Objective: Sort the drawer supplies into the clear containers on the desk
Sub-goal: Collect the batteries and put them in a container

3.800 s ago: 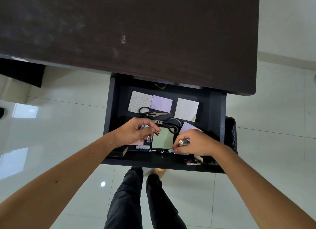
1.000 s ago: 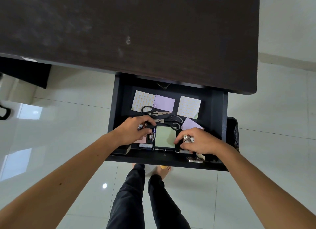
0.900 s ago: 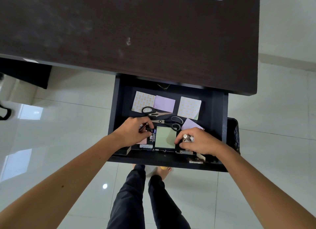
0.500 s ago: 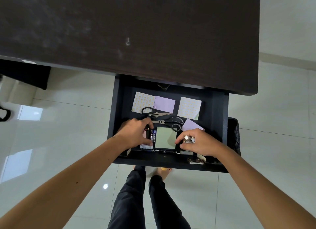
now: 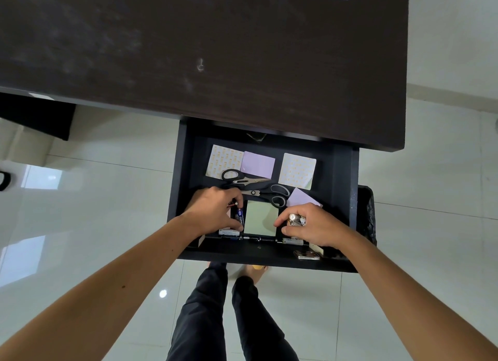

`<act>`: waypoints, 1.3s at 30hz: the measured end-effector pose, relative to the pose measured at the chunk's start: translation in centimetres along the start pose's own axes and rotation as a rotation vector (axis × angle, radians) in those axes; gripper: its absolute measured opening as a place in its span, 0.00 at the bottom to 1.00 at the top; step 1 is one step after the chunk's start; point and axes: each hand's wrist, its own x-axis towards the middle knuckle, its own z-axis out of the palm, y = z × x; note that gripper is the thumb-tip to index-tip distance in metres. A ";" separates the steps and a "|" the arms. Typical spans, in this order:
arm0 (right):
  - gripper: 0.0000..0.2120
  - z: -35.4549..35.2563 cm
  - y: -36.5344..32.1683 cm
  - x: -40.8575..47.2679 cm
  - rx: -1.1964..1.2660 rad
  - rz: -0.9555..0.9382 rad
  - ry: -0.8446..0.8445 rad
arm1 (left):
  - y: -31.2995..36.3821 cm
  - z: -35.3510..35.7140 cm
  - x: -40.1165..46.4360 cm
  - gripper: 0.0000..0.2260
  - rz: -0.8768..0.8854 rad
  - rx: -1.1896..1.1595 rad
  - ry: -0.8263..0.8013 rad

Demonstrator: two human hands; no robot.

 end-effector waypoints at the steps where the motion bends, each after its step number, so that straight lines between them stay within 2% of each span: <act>1: 0.09 0.0 0.0 0.0 0.002 0.004 0.000 | 0.0 0.1 0.0 0.21 -0.004 -0.003 -0.002; 6: 0.08 0.2 0.1 0.0 0.008 -0.001 -0.003 | -0.5 0.0 0.1 0.13 0.001 -0.113 -0.005; 8: 0.07 0.2 0.2 0.0 -0.043 -0.009 0.023 | -0.5 -0.1 0.0 0.13 -0.006 -0.133 0.009; 12: 0.07 0.2 0.8 0.3 -0.208 0.004 0.054 | 0.0 0.3 0.3 0.19 -0.009 -0.015 0.034; 15: 0.08 0.1 1.0 0.4 -0.228 0.020 0.057 | 0.4 0.9 0.3 0.21 -0.010 0.012 0.090; 18: 0.09 0.0 0.8 0.4 -0.195 0.016 0.048 | 0.2 1.1 0.4 0.19 -0.009 -0.061 0.124; 22: 0.09 -0.1 0.6 0.4 -0.175 0.012 0.045 | -0.1 0.7 0.4 0.15 0.021 -0.061 0.088; 27: 0.09 -0.1 0.6 0.2 -0.160 0.001 0.028 | -0.3 0.5 -0.3 0.13 0.079 -0.296 0.093; 33: 0.09 0.3 0.9 0.7 -0.374 0.039 -0.030 | -0.1 -0.2 -0.8 0.14 0.087 -0.555 0.063; 39: 0.07 -0.2 0.5 0.9 -0.422 0.051 -0.105 | -0.3 -0.2 -1.4 0.14 0.118 -0.636 0.068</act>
